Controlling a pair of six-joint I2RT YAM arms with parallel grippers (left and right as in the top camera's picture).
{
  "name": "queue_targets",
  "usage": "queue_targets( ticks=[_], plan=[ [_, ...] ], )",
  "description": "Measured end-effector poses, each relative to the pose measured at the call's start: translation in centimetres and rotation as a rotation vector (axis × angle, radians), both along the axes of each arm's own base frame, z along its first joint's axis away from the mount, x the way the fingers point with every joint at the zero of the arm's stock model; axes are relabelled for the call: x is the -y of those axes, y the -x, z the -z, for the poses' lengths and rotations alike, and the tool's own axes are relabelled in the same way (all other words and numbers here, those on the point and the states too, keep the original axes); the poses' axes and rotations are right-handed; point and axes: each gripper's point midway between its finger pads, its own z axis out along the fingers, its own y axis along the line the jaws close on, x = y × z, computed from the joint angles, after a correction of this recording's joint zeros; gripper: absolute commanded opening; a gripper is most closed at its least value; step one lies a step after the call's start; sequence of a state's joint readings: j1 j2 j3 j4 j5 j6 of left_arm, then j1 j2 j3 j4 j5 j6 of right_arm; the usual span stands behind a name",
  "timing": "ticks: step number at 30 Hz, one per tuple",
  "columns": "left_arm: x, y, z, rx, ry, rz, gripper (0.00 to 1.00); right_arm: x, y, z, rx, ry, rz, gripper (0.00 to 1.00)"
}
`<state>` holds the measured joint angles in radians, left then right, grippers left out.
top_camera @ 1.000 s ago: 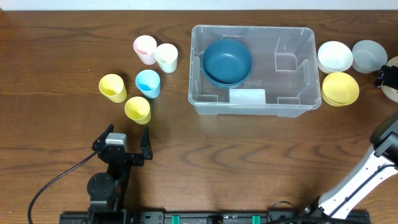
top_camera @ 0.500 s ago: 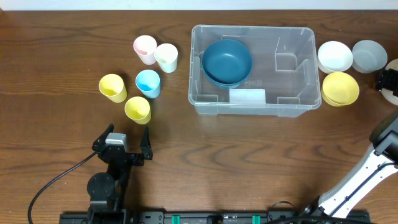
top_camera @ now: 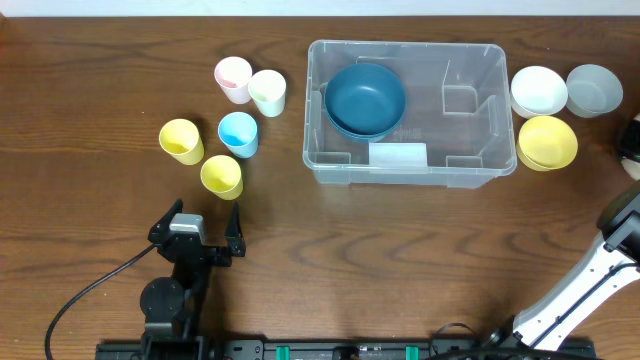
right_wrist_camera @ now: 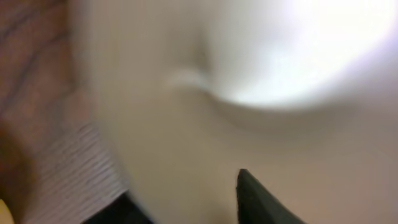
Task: Pack container
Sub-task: 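Grasp the cream bowl at the far right with the right gripper, then carry the cream bowl and lower it onto the blue bowls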
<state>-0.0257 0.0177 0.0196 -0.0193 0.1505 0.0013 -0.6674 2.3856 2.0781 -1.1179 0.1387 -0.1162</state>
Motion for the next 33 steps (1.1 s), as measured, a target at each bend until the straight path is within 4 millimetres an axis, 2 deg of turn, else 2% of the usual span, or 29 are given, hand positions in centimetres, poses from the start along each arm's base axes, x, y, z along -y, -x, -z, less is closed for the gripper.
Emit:
queue_targets(
  ticks=[1, 3, 7, 10, 19, 23, 25, 26, 28, 30, 31, 33],
  plan=[
    [0.0, 0.0, 0.0, 0.0, 0.0, 0.0, 0.98, -0.1, 0.1, 0.0, -0.002, -0.007, 0.005, 0.37],
    [0.0, 0.0, 0.0, 0.0, 0.0, 0.0, 0.98, -0.1, 0.5, 0.1, -0.007, -0.016, 0.013, 0.3],
    [0.0, 0.0, 0.0, 0.0, 0.0, 0.0, 0.98, -0.3, 0.7, 0.1, -0.011, -0.027, 0.029, 0.07],
    [0.0, 0.0, 0.0, 0.0, 0.0, 0.0, 0.98, -0.5, 0.9, 0.2, -0.017, -0.037, 0.059, 0.01],
    [0.0, 0.0, 0.0, 0.0, 0.0, 0.0, 0.98, -0.6, 0.9, 0.0, -0.009, -0.037, 0.099, 0.01],
    [0.0, 0.0, 0.0, 0.0, 0.0, 0.0, 0.98, -0.8, 0.4, -1.6, 0.033, -0.04, 0.13, 0.01],
    [0.0, 0.0, 0.0, 0.0, 0.0, 0.0, 0.98, -0.7, -0.8, -4.1, 0.109, -0.029, 0.143, 0.01],
    [0.0, 0.0, 0.0, 0.0, 0.0, 0.0, 0.98, -0.7, -1.6, -6.0, 0.164, -0.021, 0.149, 0.01],
    [0.0, 0.0, 0.0, 0.0, 0.0, 0.0, 0.98, -1.0, -3.5, -11.1, 0.315, -0.008, 0.154, 0.01],
    [0.0, 0.0, 0.0, 0.0, 0.0, 0.0, 0.98, -1.9, -5.3, -18.0, 0.509, 0.01, 0.141, 0.01],
    [0.0, 0.0, 0.0, 0.0, 0.0, 0.0, 0.98, -3.0, -6.1, -22.4, 0.625, 0.016, 0.12, 0.01],
    [0.0, 0.0, 0.0, 0.0, 0.0, 0.0, 0.98, -5.8, -6.8, -29.6, 0.81, 0.012, 0.056, 0.01]
  ],
)
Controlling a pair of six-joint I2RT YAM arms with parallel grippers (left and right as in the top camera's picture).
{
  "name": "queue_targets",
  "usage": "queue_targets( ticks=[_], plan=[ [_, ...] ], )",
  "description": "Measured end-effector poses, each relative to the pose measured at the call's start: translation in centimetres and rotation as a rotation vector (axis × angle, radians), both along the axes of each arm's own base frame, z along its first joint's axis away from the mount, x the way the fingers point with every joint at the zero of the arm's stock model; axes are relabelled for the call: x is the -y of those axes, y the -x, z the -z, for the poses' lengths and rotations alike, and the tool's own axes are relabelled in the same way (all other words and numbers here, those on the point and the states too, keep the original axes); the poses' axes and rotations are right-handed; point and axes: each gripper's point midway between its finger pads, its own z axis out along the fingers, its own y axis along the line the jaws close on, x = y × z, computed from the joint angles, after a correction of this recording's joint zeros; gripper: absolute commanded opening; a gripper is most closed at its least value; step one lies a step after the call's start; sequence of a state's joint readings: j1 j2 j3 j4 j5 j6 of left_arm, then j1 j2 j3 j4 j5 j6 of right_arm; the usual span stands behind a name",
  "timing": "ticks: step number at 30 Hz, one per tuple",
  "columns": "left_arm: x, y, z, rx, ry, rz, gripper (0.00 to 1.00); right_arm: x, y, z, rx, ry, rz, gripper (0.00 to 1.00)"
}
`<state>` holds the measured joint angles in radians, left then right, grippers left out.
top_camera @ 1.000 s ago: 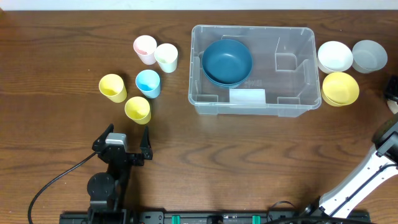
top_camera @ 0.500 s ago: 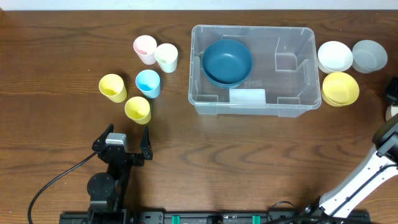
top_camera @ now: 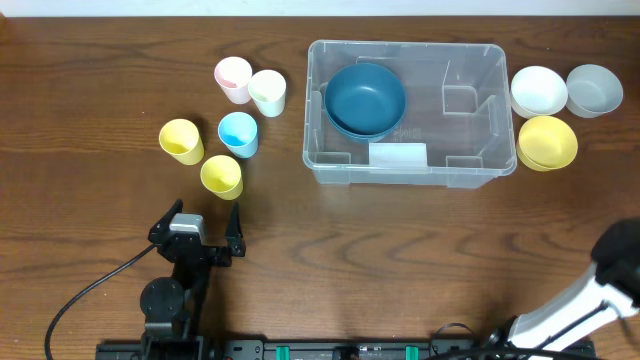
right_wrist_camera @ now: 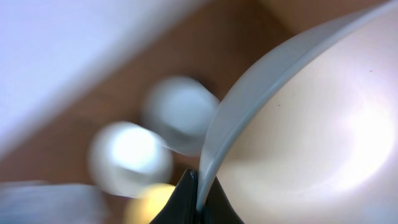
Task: Pack container
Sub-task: 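Carry the cream bowl and lower it onto the blue bowls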
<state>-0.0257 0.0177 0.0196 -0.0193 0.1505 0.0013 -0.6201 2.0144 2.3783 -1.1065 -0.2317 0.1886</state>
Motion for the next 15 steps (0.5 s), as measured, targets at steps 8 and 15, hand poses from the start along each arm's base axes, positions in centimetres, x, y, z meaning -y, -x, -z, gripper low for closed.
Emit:
queue_targets(
  ticks=[8, 15],
  plan=[
    [0.0, 0.0, 0.0, 0.0, 0.0, 0.0, 0.98, -24.8, 1.3, -16.1, 0.373, 0.033, -0.54, 0.01],
    [0.0, 0.0, 0.0, 0.0, 0.0, 0.0, 0.98, -39.6, -0.3, -8.6, 0.15, 0.031, -0.821, 0.01]
  ],
)
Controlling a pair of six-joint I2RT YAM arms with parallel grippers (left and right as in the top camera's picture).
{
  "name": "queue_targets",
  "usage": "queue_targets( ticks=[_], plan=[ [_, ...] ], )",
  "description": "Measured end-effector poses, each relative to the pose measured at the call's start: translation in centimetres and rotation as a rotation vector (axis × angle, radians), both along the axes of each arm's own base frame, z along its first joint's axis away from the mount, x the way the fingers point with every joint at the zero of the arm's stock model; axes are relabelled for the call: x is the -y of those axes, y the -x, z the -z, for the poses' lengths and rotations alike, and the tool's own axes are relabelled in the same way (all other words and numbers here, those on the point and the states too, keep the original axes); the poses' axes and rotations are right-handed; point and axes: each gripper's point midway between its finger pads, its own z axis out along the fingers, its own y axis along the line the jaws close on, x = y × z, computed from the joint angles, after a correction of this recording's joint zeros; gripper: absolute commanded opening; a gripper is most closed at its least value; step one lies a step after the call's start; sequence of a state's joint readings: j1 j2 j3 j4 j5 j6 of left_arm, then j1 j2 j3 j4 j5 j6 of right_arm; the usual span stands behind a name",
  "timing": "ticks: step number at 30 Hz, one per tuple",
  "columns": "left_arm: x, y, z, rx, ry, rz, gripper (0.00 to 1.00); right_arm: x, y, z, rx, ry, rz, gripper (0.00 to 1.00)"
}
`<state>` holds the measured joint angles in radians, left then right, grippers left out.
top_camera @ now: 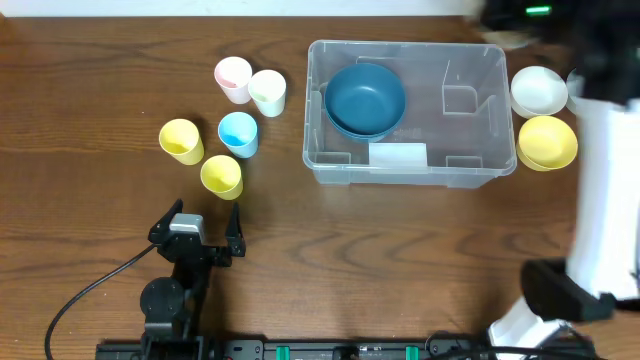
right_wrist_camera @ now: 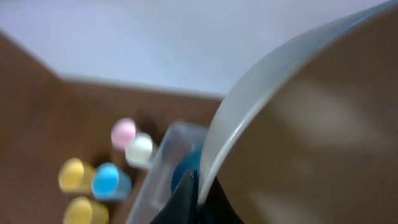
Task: Pack container
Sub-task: 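Carry the cream bowl and lower it onto the blue bowls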
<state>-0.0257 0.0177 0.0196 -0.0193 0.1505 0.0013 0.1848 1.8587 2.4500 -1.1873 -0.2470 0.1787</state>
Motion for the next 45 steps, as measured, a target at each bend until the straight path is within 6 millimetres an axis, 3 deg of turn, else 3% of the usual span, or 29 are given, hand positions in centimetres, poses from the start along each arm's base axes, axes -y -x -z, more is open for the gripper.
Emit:
queue_targets(
  ticks=[4, 8, 14, 26, 30, 39, 45],
  plan=[
    [0.0, 0.0, 0.0, 0.0, 0.0, 0.0, 0.98, -4.4, -1.4, 6.7, -0.142, 0.12, -0.031, 0.01],
    [0.0, 0.0, 0.0, 0.0, 0.0, 0.0, 0.98, -6.2, -2.1, 12.3, -0.263, 0.206, -0.043, 0.01],
    [0.0, 0.0, 0.0, 0.0, 0.0, 0.0, 0.98, -7.9, -2.7, 17.1, -0.352, 0.272, -0.061, 0.01],
    [0.0, 0.0, 0.0, 0.0, 0.0, 0.0, 0.98, -11.9, -1.2, 20.1, -0.405, 0.315, -0.145, 0.01],
    [0.0, 0.0, 0.0, 0.0, 0.0, 0.0, 0.98, -12.4, -1.2, 21.4, -0.427, 0.326, -0.156, 0.01],
    [0.0, 0.0, 0.0, 0.0, 0.0, 0.0, 0.98, -13.4, -1.4, 27.1, -0.528, 0.374, -0.175, 0.01],
    [0.0, 0.0, 0.0, 0.0, 0.0, 0.0, 0.98, -13.4, -1.4, 27.5, -0.535, 0.377, -0.176, 0.02]
  ],
)
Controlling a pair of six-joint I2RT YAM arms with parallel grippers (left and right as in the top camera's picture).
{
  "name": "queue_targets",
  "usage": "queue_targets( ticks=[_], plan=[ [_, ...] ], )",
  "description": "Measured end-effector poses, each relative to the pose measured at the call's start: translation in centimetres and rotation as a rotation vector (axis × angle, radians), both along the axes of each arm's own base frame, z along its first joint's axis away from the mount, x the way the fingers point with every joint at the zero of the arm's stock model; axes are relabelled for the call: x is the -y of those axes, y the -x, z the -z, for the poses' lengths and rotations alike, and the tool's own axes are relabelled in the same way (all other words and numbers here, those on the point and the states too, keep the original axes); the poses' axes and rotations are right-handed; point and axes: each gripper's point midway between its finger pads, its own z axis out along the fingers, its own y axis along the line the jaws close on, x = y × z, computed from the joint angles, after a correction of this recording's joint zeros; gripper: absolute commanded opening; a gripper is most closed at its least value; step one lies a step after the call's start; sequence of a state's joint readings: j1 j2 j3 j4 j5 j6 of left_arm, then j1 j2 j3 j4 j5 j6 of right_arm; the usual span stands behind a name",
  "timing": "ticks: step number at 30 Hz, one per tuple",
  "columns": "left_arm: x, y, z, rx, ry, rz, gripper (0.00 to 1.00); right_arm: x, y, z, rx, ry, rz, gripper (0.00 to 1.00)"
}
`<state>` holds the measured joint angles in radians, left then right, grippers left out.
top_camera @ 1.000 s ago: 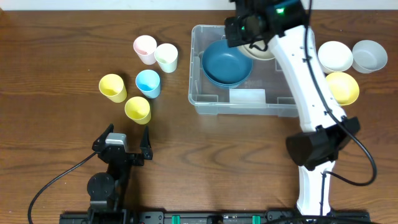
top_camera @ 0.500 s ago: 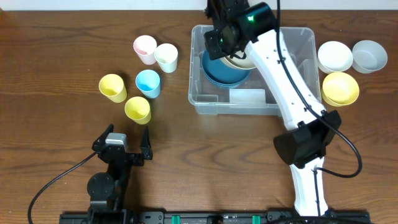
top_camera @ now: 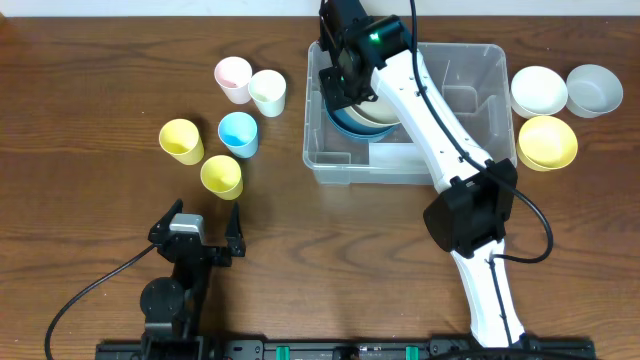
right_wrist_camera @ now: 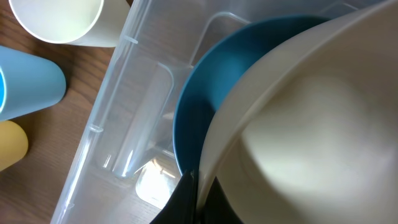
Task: Pack container
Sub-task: 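Carry the cream bowl and lower it onto the blue bowls, then release the cream bowl and move the right gripper to the yellow bowl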
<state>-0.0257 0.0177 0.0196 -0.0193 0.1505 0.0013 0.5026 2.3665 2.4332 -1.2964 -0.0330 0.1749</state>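
Observation:
The clear plastic container [top_camera: 470,165] stands at the back middle, with a blue bowl [top_camera: 340,125] in its left half. My right gripper [top_camera: 347,78] reaches into that left half, shut on the rim of a cream bowl [top_camera: 382,110]. In the right wrist view the cream bowl [right_wrist_camera: 311,124] is tilted, low over or in the blue bowl [right_wrist_camera: 211,87]; touching or not cannot be told. The right gripper [right_wrist_camera: 198,186] pinches its rim next to the container wall [right_wrist_camera: 118,118]. My left gripper [top_camera: 203,218] rests open near the front left, holding nothing.
A white bowl [top_camera: 539,90], a grey bowl [top_camera: 594,88] and a yellow bowl [top_camera: 547,141] sit right of the container. Left of it stand pink [top_camera: 233,78], cream [top_camera: 268,92], blue [top_camera: 238,134] and two yellow cups [top_camera: 181,141] [top_camera: 221,176].
My right arm, which was at the table's back right with the cream bowl, now reaches over the container's left half, the bowl low at the blue bowl. The left arm is unchanged.
First my right arm was at the table's far right edge, the cream bowl filling its view. Then it held the bowl by the rim above the white and grey bowls. Then it was at the back right, and now the bowl is down at the blue bowl.

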Motion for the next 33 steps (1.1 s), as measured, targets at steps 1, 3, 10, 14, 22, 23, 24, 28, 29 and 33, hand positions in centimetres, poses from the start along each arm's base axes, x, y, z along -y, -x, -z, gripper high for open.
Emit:
queue_targets(
  ticks=[1, 3, 10, 14, 22, 23, 24, 28, 29, 33],
  plan=[
    [0.0, 0.0, 0.0, 0.0, 0.0, 0.0, 0.98, 0.0, 0.0, 0.0, 0.0, 0.0, 0.0, 0.06],
    [0.0, 0.0, 0.0, 0.0, 0.0, 0.0, 0.98, 0.0, 0.0, 0.0, 0.0, 0.0, 0.0, 0.14],
    [0.0, 0.0, 0.0, 0.0, 0.0, 0.0, 0.98, 0.0, -0.1, -0.1, 0.006, -0.002, 0.001, 0.64],
    [0.0, 0.0, 0.0, 0.0, 0.0, 0.0, 0.98, -0.1, -0.4, -0.1, 0.016, -0.004, 0.0, 0.73],
    [0.0, 0.0, 0.0, 0.0, 0.0, 0.0, 0.98, -0.3, -0.8, -1.0, 0.044, -0.019, 0.002, 0.76],
    [0.0, 0.0, 0.0, 0.0, 0.0, 0.0, 0.98, -0.2, -0.7, -1.4, 0.049, -0.018, 0.004, 0.76],
    [0.0, 0.0, 0.0, 0.0, 0.0, 0.0, 0.98, 0.0, -0.6, -1.8, 0.054, -0.016, 0.006, 0.77],
    [0.0, 0.0, 0.0, 0.0, 0.0, 0.0, 0.98, 0.9, -0.5, -4.8, 0.11, -0.012, 0.025, 0.83],
    [0.0, 0.0, 0.0, 0.0, 0.0, 0.0, 0.98, 1.4, -0.6, -5.9, 0.134, -0.01, 0.042, 0.9],
    [0.0, 0.0, 0.0, 0.0, 0.0, 0.0, 0.98, 5.2, -0.3, -11.8, 0.253, 0.0, 0.171, 0.99]
  ],
)
